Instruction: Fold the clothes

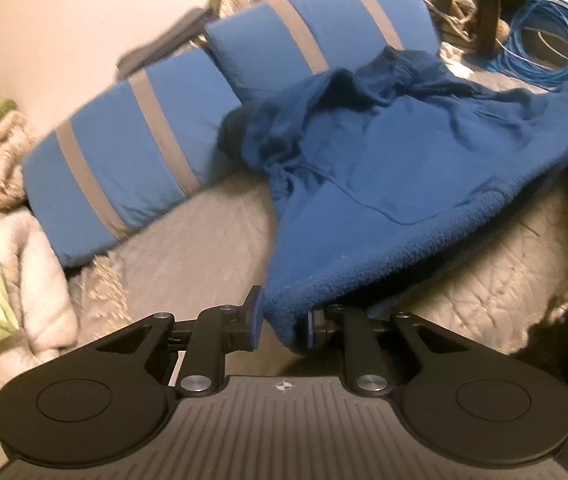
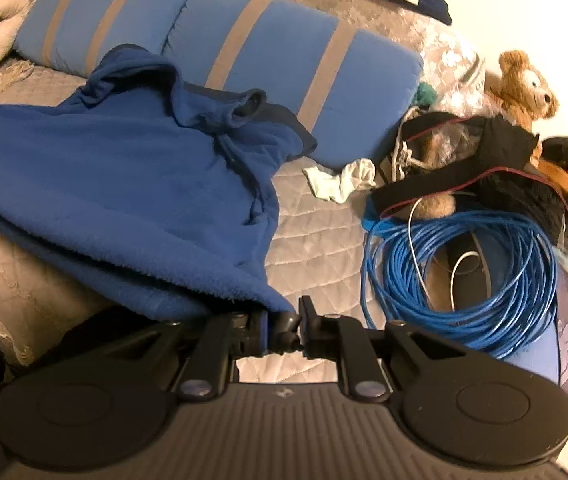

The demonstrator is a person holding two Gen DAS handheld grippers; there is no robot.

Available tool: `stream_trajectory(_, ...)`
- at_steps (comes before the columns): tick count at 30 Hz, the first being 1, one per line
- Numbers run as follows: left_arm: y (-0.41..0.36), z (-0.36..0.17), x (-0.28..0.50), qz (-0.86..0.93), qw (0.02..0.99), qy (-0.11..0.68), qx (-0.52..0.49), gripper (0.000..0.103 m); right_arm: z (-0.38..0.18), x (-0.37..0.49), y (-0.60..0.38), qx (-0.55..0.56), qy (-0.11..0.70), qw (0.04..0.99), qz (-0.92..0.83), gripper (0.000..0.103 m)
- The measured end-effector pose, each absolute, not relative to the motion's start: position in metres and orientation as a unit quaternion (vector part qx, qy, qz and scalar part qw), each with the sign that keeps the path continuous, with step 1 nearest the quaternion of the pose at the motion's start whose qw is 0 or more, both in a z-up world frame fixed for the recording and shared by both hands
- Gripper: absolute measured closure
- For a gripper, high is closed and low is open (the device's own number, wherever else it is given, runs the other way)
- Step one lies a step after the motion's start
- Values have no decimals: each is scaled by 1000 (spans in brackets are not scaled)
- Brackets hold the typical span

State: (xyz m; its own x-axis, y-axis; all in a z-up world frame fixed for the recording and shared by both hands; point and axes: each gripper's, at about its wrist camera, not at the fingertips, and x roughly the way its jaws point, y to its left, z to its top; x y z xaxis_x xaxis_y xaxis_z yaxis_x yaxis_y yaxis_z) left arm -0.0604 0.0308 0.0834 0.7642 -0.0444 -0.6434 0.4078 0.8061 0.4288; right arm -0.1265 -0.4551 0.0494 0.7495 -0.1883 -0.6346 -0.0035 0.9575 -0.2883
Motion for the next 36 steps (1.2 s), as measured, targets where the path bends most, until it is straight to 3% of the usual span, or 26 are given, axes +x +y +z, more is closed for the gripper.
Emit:
stream_trajectory(10, 28, 77, -61, -120, 889, 346, 276, 84, 31, -125, -460, -104, 399, 911, -29, 87)
stream_trajectory(12, 32, 80, -61, -128, 890, 348, 267, 76, 30, -126, -460, -108, 404, 908, -26, 66)
stream_trajectory(13, 35, 82, -62, -130, 889, 351, 263, 70, 30, -127, -459, -111, 405, 908, -21, 62)
stream_trajectory(15, 41, 89, -63, -135, 887, 360, 256, 55, 31, -131, -457, -120, 404, 907, -12, 35)
stream_trajectory(16, 45, 94, -65, -137, 886, 365, 252, 48, 34, -134, -457, -121, 401, 908, -5, 28)
stream_trajectory(17, 48, 98, -67, -140, 884, 371, 248, 47, 38, -137, -457, -122, 398, 909, 3, 22)
stream_trajectory(22, 58, 143, -82, -201, 886, 374, 184, 46, 69, -152, -458, -99, 384, 914, 86, 13)
stream_trajectory(27, 62, 208, -91, -253, 898, 342, 116, 35, 127, -158, -457, -43, 349, 913, 208, 0)
stream_trajectory(36, 40, 304, -53, -284, 916, 277, 63, 31, 248, -104, -454, 17, 280, 938, 204, 0)
